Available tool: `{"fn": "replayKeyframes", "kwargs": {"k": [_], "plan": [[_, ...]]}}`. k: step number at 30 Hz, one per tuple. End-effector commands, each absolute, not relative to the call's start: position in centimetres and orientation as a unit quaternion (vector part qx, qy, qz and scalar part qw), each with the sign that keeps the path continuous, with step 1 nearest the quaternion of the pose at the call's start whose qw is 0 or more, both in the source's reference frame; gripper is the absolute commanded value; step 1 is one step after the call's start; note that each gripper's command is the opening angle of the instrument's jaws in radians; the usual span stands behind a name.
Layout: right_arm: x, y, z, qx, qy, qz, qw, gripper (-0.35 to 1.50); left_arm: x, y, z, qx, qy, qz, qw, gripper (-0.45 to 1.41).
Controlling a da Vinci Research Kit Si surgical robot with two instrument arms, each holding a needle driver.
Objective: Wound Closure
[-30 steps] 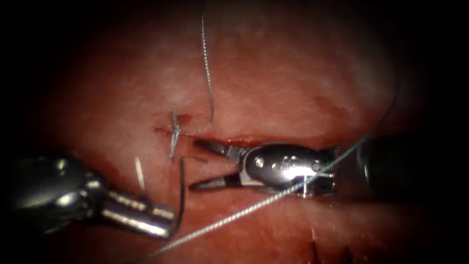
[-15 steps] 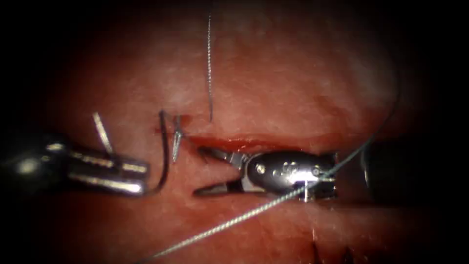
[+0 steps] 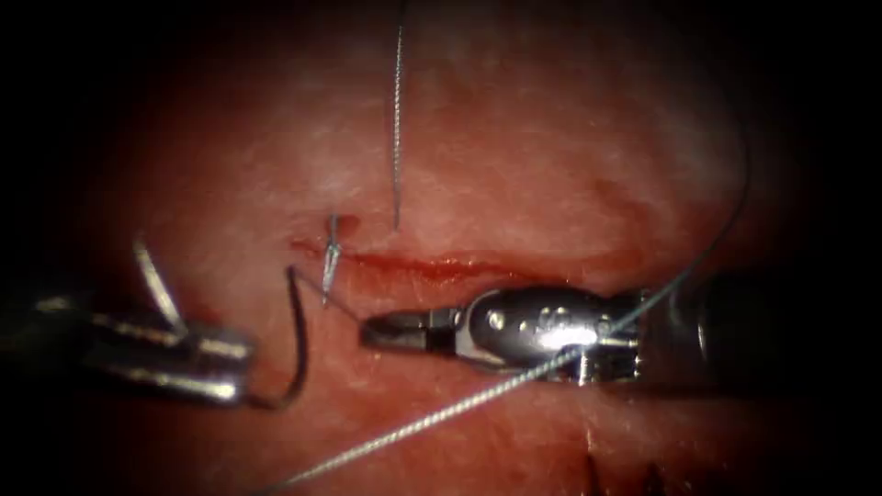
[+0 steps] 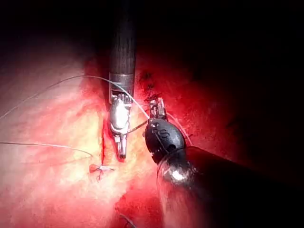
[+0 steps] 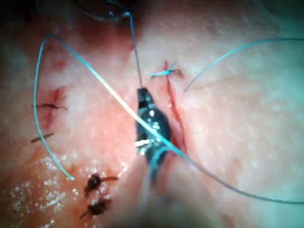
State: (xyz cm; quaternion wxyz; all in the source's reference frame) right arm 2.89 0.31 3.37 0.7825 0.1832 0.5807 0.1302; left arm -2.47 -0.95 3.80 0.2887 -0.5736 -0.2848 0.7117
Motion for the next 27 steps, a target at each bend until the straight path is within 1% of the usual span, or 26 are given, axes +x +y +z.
{"fn": "replayKeyframes", "kwargs": {"k": [1,7,12,16,17,18,19,20,21,23,24,25,27], "plan": [[2.89,0.2,3.4,0.195,0.578,0.135,0.781,-0.35,-2.47,-1.1,3.8,-0.575,-0.285,0.711,0.287,-0.45],[2.77,0.1,2.8,0.225,0.576,0.153,0.771,-0.35,-2.27,-1.0,3.9,-0.576,-0.269,0.719,0.281,-0.45],[2.87,0.1,2.1,0.239,0.578,0.172,0.761,-0.35,-2.12,-1.0,4.1,-0.565,-0.239,0.733,0.293,-0.45],[2.99,0.2,1.8,0.215,0.6,0.161,0.754,-0.35,-1.99,-0.9,4.2,-0.558,-0.225,0.741,0.297,-0.45],[3.01,0.3,1.7,0.19,0.609,0.161,0.753,0.07,-1.96,-0.9,4.2,-0.558,-0.219,0.745,0.294,-0.45],[3.01,0.3,1.8,0.18,0.612,0.158,0.754,0.39,-1.94,-0.9,4.2,-0.557,-0.217,0.746,0.294,-0.45],[3.01,0.3,1.8,0.166,0.61,0.153,0.759,0.98,-1.91,-0.9,4.2,-0.556,-0.207,0.751,0.29,-0.45],[3.01,0.3,1.9,0.153,0.609,0.147,0.764,1.1,-1.89,-0.8,4.2,-0.553,-0.201,0.756,0.288,-0.45],[3.01,0.3,1.9,0.153,0.609,0.147,0.764,1.1,-1.89,-0.8,4.2,-0.553,-0.201,0.756,0.288,-0.45],[2.99,0.3,2.1,0.13,0.603,0.144,0.774,1.28,-1.79,-0.7,4.3,-0.549,-0.161,0.766,0.292,-0.45],[2.98,0.3,2.2,0.117,0.6,0.14,0.779,1.31,-1.68,-0.6,4.4,-0.538,-0.135,0.778,0.297,-0.45],[2.98,0.3,2.2,0.117,0.6,0.14,0.779,1.31,-1.68,-0.6,4.4,-0.538,-0.135,0.778,0.297,-0.45],[2.95,0.3,2.4,0.107,0.592,0.142,0.786,1.31,-1.48,-0.5,4.5,-0.531,-0.113,0.781,0.308,-0.45]]}}
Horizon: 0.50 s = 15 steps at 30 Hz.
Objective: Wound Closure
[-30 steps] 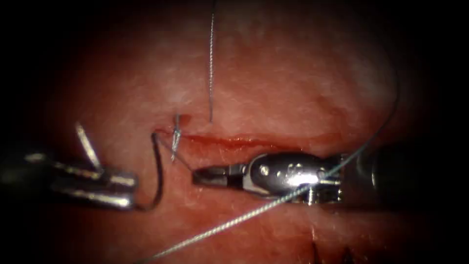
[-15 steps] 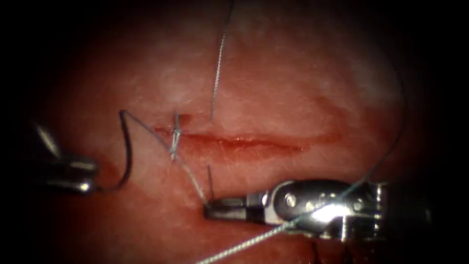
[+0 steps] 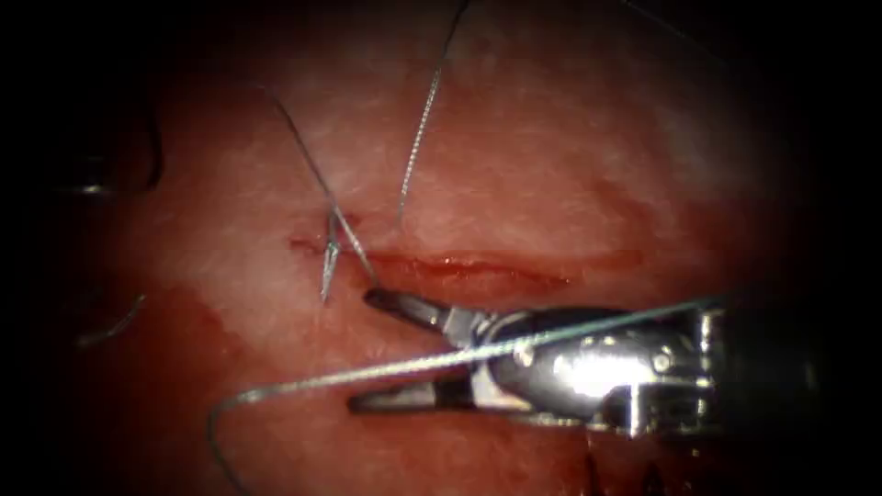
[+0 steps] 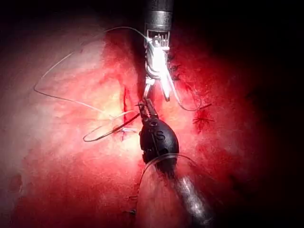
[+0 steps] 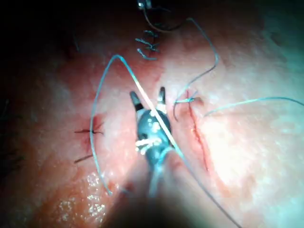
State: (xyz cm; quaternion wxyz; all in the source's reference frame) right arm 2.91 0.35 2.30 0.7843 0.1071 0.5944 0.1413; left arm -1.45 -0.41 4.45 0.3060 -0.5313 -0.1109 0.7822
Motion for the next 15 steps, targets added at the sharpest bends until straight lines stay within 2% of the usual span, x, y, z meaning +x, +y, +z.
{"fn": "replayKeyframes", "kwargs": {"k": [1,12,15], "plan": [[2.94,0.27,2.51,0.103,0.588,0.143,0.79,1.31,-1.4,-0.49,4.54,-0.53,-0.108,0.781,0.312,-0.45],[3.01,0.29,3.16,0.066,0.55,0.157,0.817,1.2,-1.28,-0.45,4.67,-0.521,-0.094,0.783,0.327,-0.45],[3.11,0.26,3.29,0.08,0.547,0.159,0.818,1.03,-1.32,-0.47,4.65,-0.522,-0.096,0.782,0.327,-0.45]]}}
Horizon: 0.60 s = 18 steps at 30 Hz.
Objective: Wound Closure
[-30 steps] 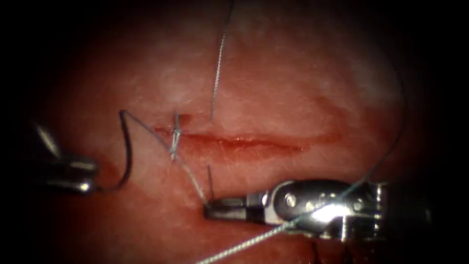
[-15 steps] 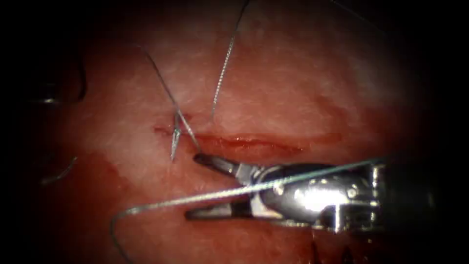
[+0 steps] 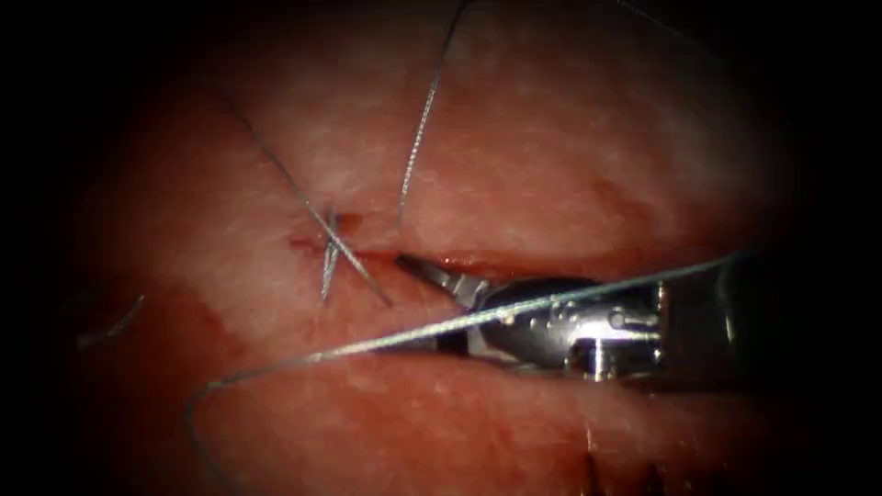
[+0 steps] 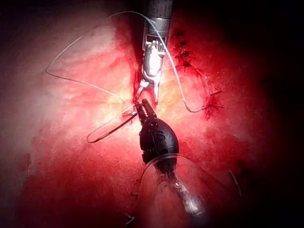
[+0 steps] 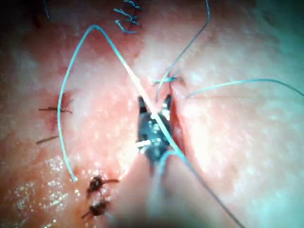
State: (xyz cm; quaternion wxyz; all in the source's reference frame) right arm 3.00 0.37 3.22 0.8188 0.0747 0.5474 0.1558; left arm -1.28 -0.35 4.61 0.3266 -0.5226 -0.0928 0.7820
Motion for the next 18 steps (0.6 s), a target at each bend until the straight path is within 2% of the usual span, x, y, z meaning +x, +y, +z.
{"fn": "replayKeyframes", "kwargs": {"k": [1,2,3,4,8,15,18], "plan": [[3.15,0.2,3.3,0.087,0.545,0.156,0.819,0.89,-1.32,-0.5,4.6,-0.522,-0.096,0.781,0.327,-0.45],[3.19,0.2,3.4,0.104,0.543,0.155,0.819,0.49,-1.33,-0.5,4.6,-0.523,-0.096,0.782,0.325,-0.45],[3.22,0.2,3.4,0.117,0.544,0.147,0.818,-0.01,-1.34,-0.5,4.6,-0.524,-0.097,0.782,0.325,-0.45],[3.24,0.2,3.4,0.12,0.544,0.143,0.818,-0.35,-1.34,-0.5,4.6,-0.524,-0.098,0.781,0.324,-0.45],[3.25,0.1,3.4,0.128,0.546,0.131,0.817,-0.35,-1.34,-0.5,4.6,-0.524,-0.098,0.781,0.325,-0.45],[2.93,0.1,2.8,0.139,0.544,0.147,0.814,-0.35,-1.47,-0.5,4.7,-0.527,-0.098,0.779,0.324,-0.45],[2.94,0.0,2.2,0.155,0.547,0.161,0.807,-0.35,-1.53,-0.5,4.8,-0.53,-0.097,0.779,0.322,-0.45]]}}
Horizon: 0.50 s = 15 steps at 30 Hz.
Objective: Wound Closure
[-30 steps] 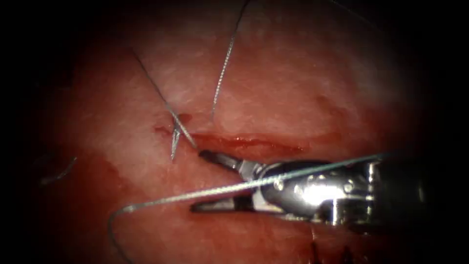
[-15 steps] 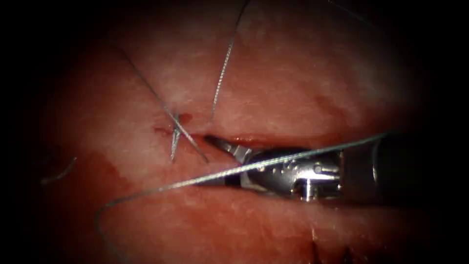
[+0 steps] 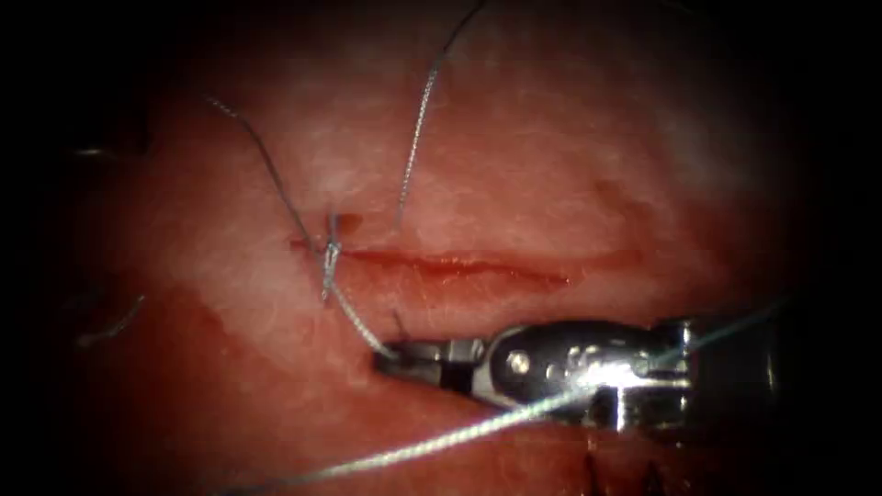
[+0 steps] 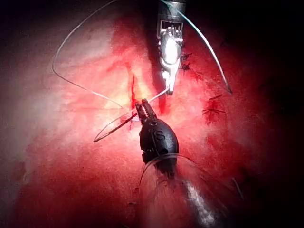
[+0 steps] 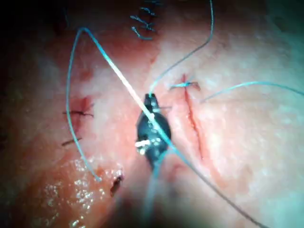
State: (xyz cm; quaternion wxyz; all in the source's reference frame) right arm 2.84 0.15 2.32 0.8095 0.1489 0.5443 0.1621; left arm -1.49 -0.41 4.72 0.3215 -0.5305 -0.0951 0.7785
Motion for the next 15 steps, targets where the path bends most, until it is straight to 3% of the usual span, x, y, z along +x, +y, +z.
{"fn": "replayKeyframes", "kwargs": {"k": [1,9,10,11,12,13,15], "plan": [[2.97,-0.02,2.08,0.16,0.55,0.162,0.804,-0.35,-1.53,-0.53,4.77,-0.53,-0.096,0.779,0.322,-0.45],[3.29,0.03,1.36,0.154,0.573,0.166,0.788,-0.35,-1.54,-0.53,4.75,-0.53,-0.098,0.778,0.322,-0.45],[3.31,0.05,1.36,0.145,0.577,0.163,0.787,0.09,-1.53,-0.52,4.75,-0.53,-0.098,0.778,0.322,-0.45],[3.32,0.08,1.38,0.132,0.581,0.156,0.788,0.73,-1.53,-0.52,4.75,-0.53,-0.098,0.778,0.322,-0.45],[3.33,0.09,1.41,0.122,0.58,0.153,0.791,1.03,-1.52,-0.51,4.75,-0.531,-0.099,0.778,0.322,-0.45],[3.32,0.11,1.46,0.115,0.58,0.146,0.793,1.18,-1.52,-0.51,4.75,-0.531,-0.099,0.778,0.321,-0.45],[3.26,0.13,1.58,0.099,0.581,0.126,0.798,1.31,-1.48,-0.48,4.76,-0.532,-0.098,0.778,0.319,-0.45]]}}
